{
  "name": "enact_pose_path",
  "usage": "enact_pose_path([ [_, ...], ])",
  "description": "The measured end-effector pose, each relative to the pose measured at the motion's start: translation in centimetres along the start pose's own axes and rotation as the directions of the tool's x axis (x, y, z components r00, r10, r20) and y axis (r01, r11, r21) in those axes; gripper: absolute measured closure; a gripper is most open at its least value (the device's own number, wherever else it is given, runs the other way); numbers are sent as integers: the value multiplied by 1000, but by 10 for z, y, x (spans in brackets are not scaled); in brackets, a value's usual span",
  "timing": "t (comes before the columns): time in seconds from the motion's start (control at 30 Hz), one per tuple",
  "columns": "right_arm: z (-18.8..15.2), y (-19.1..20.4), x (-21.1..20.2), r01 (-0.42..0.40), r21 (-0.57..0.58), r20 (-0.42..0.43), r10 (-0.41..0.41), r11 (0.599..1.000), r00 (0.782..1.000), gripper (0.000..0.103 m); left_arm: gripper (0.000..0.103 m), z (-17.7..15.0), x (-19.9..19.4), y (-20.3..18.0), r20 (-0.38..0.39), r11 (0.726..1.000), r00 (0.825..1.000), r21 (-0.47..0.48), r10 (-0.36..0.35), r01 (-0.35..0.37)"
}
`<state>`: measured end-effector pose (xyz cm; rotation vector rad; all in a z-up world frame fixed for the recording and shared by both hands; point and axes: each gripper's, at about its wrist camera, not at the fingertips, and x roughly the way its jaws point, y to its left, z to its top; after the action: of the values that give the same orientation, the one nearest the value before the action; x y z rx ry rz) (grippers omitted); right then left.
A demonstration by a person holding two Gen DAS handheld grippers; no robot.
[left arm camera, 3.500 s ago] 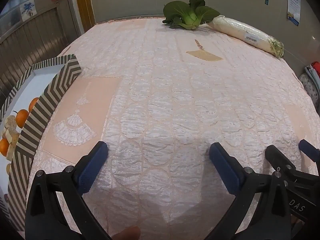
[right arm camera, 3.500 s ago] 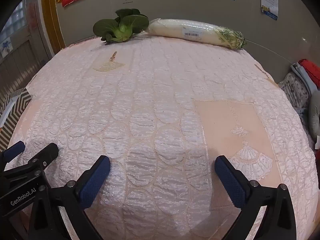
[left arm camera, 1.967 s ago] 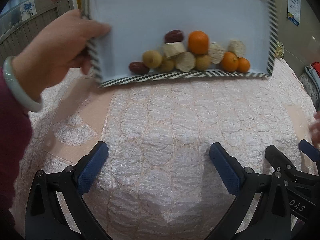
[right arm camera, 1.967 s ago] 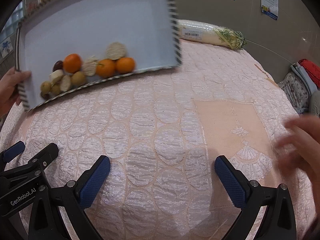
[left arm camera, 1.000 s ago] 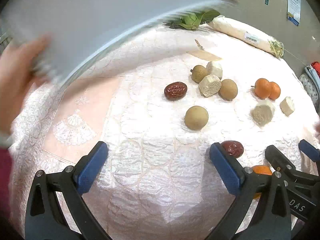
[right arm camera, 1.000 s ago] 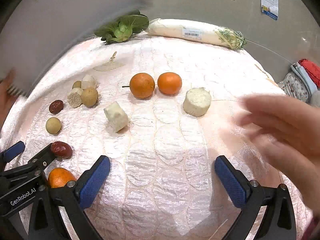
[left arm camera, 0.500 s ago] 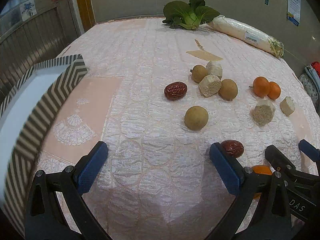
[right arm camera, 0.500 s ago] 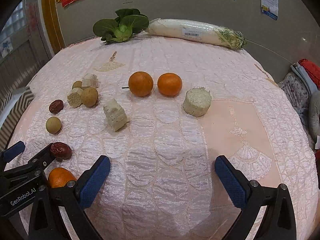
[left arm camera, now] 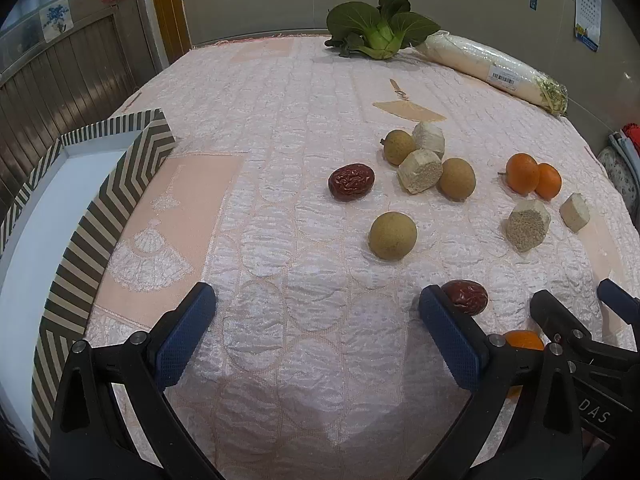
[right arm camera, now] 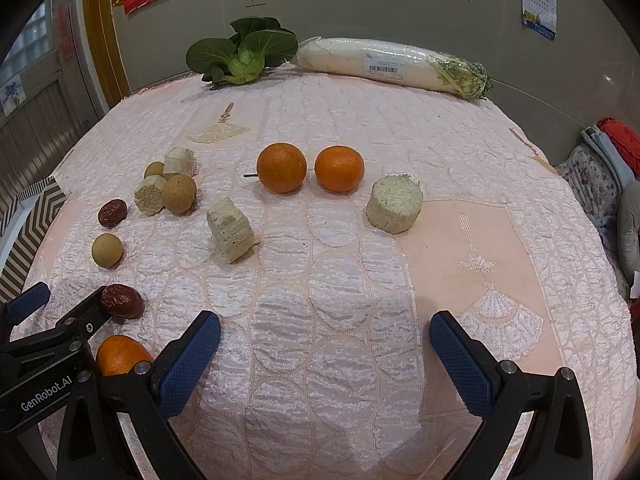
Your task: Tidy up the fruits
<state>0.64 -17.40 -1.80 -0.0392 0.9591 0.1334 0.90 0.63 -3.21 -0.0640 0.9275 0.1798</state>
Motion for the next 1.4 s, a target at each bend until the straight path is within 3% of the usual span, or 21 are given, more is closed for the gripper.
enact_pose_path([
  [1.4,1,0,0,-1,0,-1,1,1000,1000,0,0,1,-1,-2,-18,1000,1000,12,-6,6],
])
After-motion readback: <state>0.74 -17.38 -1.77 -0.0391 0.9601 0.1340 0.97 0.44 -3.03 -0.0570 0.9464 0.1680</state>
